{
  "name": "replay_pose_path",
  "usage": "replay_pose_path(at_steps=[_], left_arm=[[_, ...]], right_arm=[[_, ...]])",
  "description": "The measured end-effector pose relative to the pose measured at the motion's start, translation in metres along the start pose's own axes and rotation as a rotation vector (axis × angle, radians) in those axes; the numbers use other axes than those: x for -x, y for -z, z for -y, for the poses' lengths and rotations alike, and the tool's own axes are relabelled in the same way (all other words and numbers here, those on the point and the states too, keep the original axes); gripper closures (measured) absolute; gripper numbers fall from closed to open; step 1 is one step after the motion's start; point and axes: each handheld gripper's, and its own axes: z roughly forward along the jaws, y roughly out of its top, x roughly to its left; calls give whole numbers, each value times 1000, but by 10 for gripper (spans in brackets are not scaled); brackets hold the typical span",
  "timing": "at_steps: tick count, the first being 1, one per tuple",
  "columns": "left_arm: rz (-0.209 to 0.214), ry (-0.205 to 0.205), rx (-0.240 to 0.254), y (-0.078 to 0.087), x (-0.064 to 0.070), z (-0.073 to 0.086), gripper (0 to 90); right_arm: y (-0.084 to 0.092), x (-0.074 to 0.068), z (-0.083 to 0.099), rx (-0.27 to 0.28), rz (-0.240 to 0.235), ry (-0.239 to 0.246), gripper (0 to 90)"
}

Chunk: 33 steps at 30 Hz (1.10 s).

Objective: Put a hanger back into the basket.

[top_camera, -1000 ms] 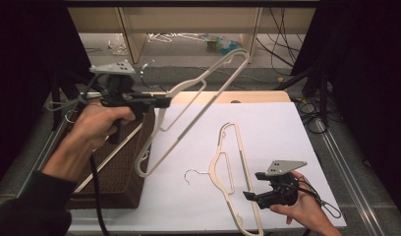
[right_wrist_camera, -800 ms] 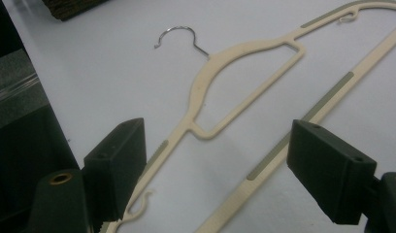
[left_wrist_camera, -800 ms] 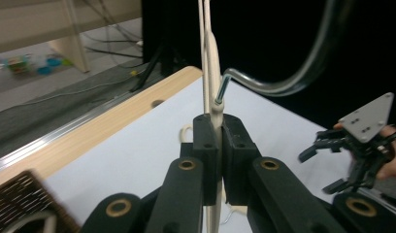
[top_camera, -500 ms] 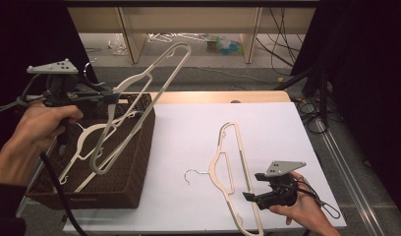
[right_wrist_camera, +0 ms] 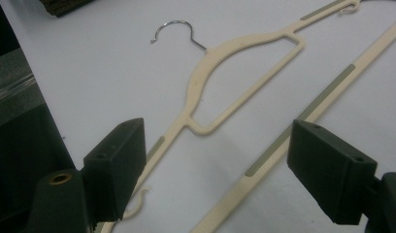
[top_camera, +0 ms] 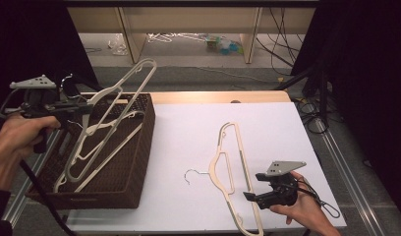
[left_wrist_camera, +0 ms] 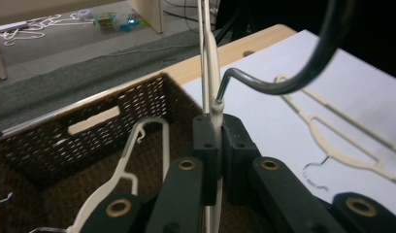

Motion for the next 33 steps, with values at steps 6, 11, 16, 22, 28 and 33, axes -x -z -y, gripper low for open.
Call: replay_pose_path(at_steps=[6,11,16,22,28,33], left_arm=[[-31,2,-43,4,-13,14,860],[-29,-10,-66,3,-18,23,860],[-35,-14,-89,0,-21,33,860],[-39,-4,-127,-7,-28,47,860],[-44,-10,-166,-14,-33,58,860],[-41,-30,-211,-19,-36,68,860]], right_arm=[[0,0,0,7,-3,15,226],[-1,0,1,0,-10,10,226],[-1,-1,1,-1,-7,7,226],[-1,0,1,-1,-8,12,226],[-1,1,1,-3,-6,13,227],[0,0,1,-3,-9,3,226]])
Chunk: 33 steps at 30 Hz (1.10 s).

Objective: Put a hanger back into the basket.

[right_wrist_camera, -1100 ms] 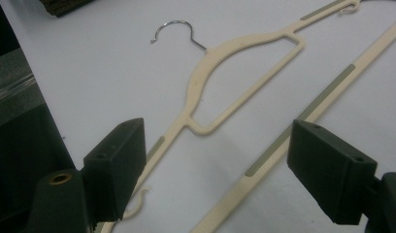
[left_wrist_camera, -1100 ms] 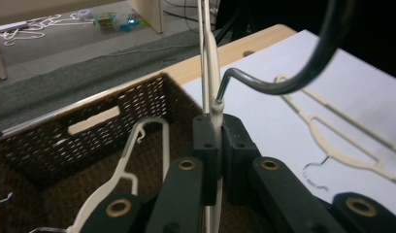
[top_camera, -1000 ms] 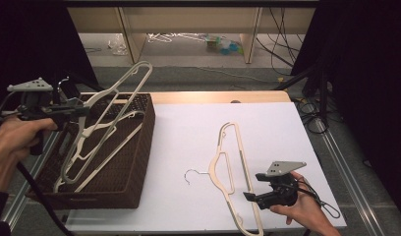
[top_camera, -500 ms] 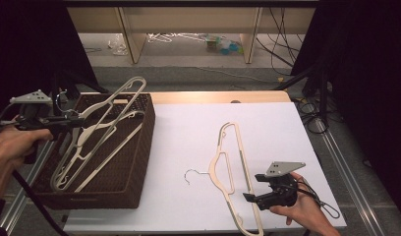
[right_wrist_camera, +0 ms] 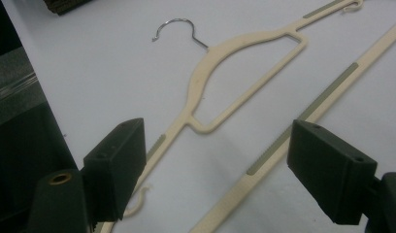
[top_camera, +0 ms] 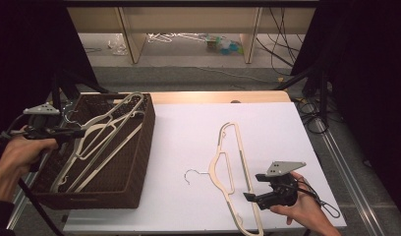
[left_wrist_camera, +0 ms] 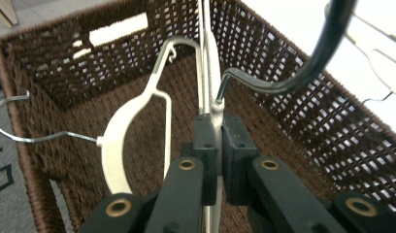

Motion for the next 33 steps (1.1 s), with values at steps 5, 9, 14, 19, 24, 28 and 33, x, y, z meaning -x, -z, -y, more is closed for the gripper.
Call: replay_pose_path(at_steps=[5,9,14,19,24,28,33], left_arm=[[11,3,-7,-7,3,-1,860],[15,6,-11,-12,4,-2,860],[18,17,-27,-23,4,-3,859],[31,39,-23,-34,4,-1,859],[34,70,-12,-44,1,3,858],[34,103,1,-54,-3,7,856],[4,139,23,-59,-8,12,850]], right_arm=[[-1,0,0,1,4,5,226],[-1,2,0,0,-1,5,226],[-1,1,1,-5,4,0,226],[-2,2,2,-9,-2,3,226],[-4,2,3,-12,0,7,226],[-5,2,3,-14,1,5,226],[-4,2,3,-17,-1,-1,226]])
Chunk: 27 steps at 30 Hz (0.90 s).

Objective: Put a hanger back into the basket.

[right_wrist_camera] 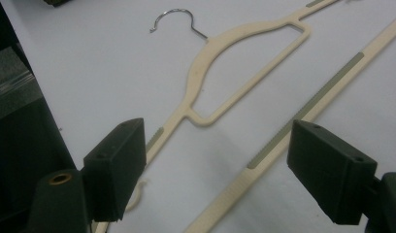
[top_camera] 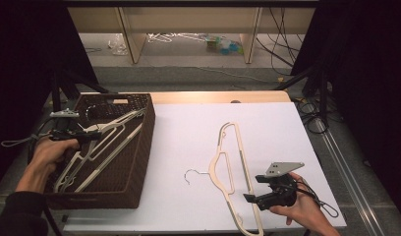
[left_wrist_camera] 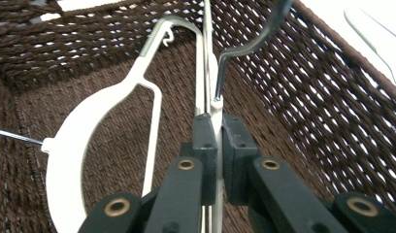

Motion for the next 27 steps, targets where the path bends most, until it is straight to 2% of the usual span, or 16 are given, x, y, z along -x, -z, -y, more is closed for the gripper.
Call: replay_pose_path(at_steps=[3,4,5,8,13,15,16,17,19,20,22,23,25,27], left_arm=[[-30,23,10,0,-5,2,838],[-51,37,7,1,-6,3,835],[-50,37,23,-1,-7,4,830],[-101,58,16,-3,-12,7,808],[-148,106,7,-7,-21,11,774],[-167,132,34,-10,-20,12,764],[-184,121,28,-11,-20,14,751],[-183,129,30,-13,-19,14,730],[-196,105,-8,-10,-22,16,701],[-199,135,17,-12,-22,16,694],[-202,119,-8,-9,-24,17,698],[-210,140,7,-10,-23,18,689],[-233,160,3,-8,-25,19,633],[-259,160,-1,-5,-26,20,622]], right_arm=[[0,-1,0,-2,0,-5,226],[0,0,0,4,4,7,226],[0,0,0,-4,0,-5,226],[-1,0,1,-2,2,2,226],[0,-1,0,-3,1,-6,226],[0,0,0,0,1,-5,225],[0,0,0,-1,0,-8,223],[-1,0,1,-1,6,-1,222],[-1,1,1,-5,3,3,223],[-1,0,1,-7,0,-7,222],[-1,0,1,-7,-2,-10,221],[-2,0,2,11,8,1,221],[-1,0,1,-3,4,-4,219],[-2,-1,2,0,1,-14,218]])
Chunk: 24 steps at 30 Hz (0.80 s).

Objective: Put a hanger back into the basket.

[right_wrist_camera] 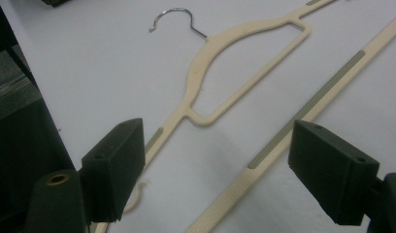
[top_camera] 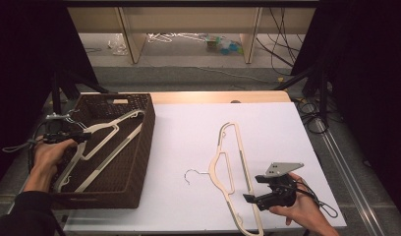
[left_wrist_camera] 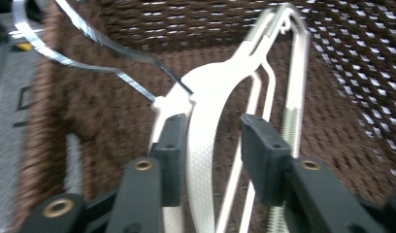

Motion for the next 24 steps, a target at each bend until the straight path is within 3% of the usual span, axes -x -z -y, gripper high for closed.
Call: replay_pose_path(at_steps=[4,6,10,11,14,18,24], left_arm=[[-40,10,33,8,4,-2,553],[-25,-8,62,14,11,-4,523],[34,-48,119,29,33,-7,460],[45,-35,159,32,41,-7,449],[98,-50,209,42,64,-7,405],[162,-99,236,48,88,-5,397],[228,-121,276,52,118,2,356]], right_arm=[[-1,1,0,0,4,7,218],[-2,0,1,15,6,-2,218],[-2,1,1,7,10,-1,214],[-2,1,1,4,6,-6,214],[-3,0,1,8,9,-8,213],[-4,0,1,12,7,-3,213],[-3,1,2,15,13,-11,211]])
